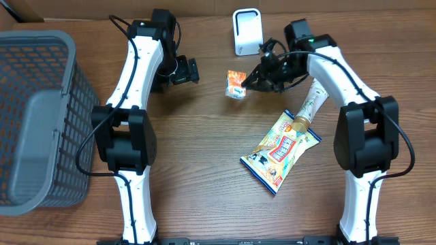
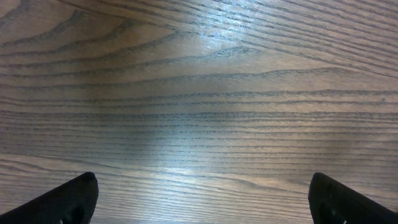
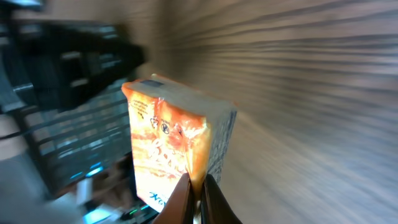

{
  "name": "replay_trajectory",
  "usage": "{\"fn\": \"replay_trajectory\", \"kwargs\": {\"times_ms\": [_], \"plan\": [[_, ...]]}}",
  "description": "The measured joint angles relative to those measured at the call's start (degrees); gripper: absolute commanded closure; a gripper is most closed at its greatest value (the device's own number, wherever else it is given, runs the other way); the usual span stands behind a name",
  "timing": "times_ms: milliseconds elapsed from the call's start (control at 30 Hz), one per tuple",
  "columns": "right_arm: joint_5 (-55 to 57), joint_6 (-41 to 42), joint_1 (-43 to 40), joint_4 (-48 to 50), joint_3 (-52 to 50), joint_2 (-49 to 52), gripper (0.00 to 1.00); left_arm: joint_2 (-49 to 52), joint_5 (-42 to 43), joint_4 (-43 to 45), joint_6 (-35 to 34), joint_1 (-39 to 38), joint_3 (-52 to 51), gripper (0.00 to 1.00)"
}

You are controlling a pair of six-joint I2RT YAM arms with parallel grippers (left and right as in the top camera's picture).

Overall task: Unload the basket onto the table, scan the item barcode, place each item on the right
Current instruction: 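Hold the orange box up to the white scanner with the right gripper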

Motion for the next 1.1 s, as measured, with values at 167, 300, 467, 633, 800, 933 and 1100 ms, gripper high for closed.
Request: {"fn": "replay_trajectory", "kwargs": {"times_ms": [167, 300, 467, 633, 800, 933, 1100], "plan": [[-16.31, -3.63, -3.45, 0.74, 0.00, 0.00, 0.96, 0.00, 0.00, 0.00, 0.00, 0.00, 0.00, 0.00], [-24.00, -4.72, -5.92, 3.50, 0.00, 0.00, 0.96, 0.00, 0.00, 0.00, 0.00, 0.00, 0.00, 0.00], [-30.95, -6.05, -8.85, 8.09, 0.02, 0.00, 0.97, 0.00, 0.00, -0.02, 0.00, 0.00, 0.00, 0.00], [-33.57, -7.67, -10.69, 11.58, 0.00, 0.00, 0.97, 0.00, 0.00, 0.00, 0.00, 0.00, 0.00, 0.00], [-34.32, -8.24, -10.88, 15.21, 0.00, 0.00, 0.96, 0.00, 0.00, 0.00, 0.00, 0.00, 0.00, 0.00], [-34.34, -8.39, -10.88, 16.48, 0.00, 0.00, 0.96, 0.00, 0.00, 0.00, 0.00, 0.00, 0.00, 0.00], [-34.34, -9.66, -10.88, 18.51, 0.00, 0.00, 0.97, 0.00, 0.00, 0.00, 0.00, 0.00, 0.00, 0.00]]}}
